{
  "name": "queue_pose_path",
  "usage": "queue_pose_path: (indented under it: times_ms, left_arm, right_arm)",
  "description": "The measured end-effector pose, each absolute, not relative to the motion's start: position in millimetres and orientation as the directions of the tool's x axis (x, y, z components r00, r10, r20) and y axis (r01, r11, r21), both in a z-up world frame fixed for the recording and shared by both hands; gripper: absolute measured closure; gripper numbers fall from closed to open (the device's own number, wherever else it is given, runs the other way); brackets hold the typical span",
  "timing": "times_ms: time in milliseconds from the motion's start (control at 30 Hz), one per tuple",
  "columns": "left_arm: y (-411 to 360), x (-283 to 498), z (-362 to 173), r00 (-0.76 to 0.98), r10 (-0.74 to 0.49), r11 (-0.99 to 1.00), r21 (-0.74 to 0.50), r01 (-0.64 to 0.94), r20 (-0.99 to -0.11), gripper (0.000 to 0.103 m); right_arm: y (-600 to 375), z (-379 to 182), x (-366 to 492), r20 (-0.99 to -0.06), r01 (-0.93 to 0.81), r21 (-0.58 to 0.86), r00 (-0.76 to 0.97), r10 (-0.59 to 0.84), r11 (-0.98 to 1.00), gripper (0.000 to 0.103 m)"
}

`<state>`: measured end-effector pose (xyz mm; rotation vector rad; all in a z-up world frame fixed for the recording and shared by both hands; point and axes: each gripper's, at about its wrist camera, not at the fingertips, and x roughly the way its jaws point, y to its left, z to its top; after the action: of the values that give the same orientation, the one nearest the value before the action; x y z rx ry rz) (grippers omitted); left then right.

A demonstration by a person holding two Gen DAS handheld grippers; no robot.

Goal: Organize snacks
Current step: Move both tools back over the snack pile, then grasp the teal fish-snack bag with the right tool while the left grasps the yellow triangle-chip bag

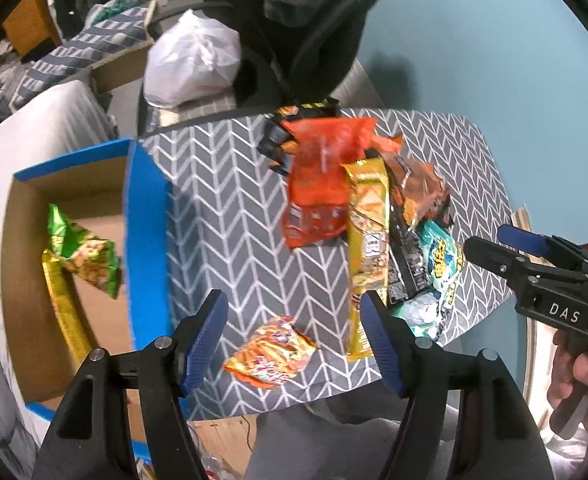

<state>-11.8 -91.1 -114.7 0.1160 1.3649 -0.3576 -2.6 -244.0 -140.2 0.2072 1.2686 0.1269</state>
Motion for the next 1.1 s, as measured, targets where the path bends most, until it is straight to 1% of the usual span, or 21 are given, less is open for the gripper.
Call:
queue_pose_path:
  times_ms: [267, 367, 467, 500, 767, 967, 1100]
  left_arm:
    - [-121, -9, -140, 0.109, -0.18, 0.933, -0.135, 0.335, -0.977, 0.033]
    - [-131, -8, -150, 0.094, -0.168, 0.932, -0.127, 0.339, -0.981, 0.031]
    - [-140, -8, -156, 0.081, -0.171, 0.932, -0.134, 0.337, -0.982, 0.03]
    - [-143, -8, -159, 0.076, -0.173, 0.932, -0.138, 0.335, -0.982, 0.027]
    - [-160, -6, -180, 0.044, -0.159, 0.945, -0.139, 0.296, -0.986, 0.026]
    - [-163, -1, -196, 0.029, -0.133, 0.962, -0.122, 0.243, -0.991, 0.026]
    - [-166, 1, -203, 0.017, -0.128, 0.966, -0.121, 0.226, -0.992, 0.026]
  right_arm:
    - [-294, -173, -17, -0.951, 0.122, 0.211, 0.256, 0.175, 0.97, 0.028]
    - [-310, -187, -19, -0.957, 0.152, 0.209, 0.234, 0.17, 0.966, 0.024]
    - [-322, -203, -19, -0.961, 0.177, 0.215, 0.214, 0.175, 0.96, 0.024]
    - [-325, -209, -18, -0.962, 0.185, 0.223, 0.202, 0.185, 0.957, 0.024]
    - [-331, -247, -13, -0.971, 0.161, 0.217, 0.134, 0.196, 0.963, 0.023]
    - [-335, -267, -13, -0.97, 0.222, 0.238, 0.098, 0.222, 0.945, 0.023]
    - [-333, -279, -8, -0.975, 0.246, 0.219, 0.079, 0.206, 0.944, 0.023]
